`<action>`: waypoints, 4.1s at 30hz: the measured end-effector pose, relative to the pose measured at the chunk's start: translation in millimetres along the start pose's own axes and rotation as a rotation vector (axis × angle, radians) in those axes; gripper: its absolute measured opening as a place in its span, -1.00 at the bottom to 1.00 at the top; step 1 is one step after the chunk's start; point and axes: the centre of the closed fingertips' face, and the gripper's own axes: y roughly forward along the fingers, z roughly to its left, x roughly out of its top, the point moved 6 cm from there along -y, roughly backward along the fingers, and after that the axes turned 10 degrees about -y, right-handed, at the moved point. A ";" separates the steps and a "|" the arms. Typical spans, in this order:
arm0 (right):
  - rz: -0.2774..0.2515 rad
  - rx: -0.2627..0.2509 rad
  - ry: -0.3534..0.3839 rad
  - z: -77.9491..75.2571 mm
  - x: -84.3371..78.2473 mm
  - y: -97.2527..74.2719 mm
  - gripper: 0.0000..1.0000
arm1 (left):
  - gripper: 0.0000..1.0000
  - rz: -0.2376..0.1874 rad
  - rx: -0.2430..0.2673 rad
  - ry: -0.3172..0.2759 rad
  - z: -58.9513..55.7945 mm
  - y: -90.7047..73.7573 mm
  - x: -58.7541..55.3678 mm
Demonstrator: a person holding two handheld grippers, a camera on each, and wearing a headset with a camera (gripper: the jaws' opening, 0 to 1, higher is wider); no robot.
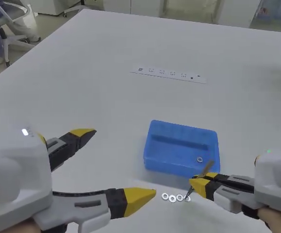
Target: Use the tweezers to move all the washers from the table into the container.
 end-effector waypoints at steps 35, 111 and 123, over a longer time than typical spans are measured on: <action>0.056 0.031 -0.272 18.7 0.1 -0.3 -0.95 | 0.87 0.018 -0.008 0.029 -3.8 1.6 0.6; 0.029 -0.093 -0.088 -69.2 40.9 29.4 -0.95 | 0.83 0.033 0.005 0.030 1.3 -0.9 -2.2; 0.029 -0.092 -0.084 -67.7 37.7 30.5 -0.95 | 0.83 0.035 0.005 0.034 -1.6 -1.5 -1.1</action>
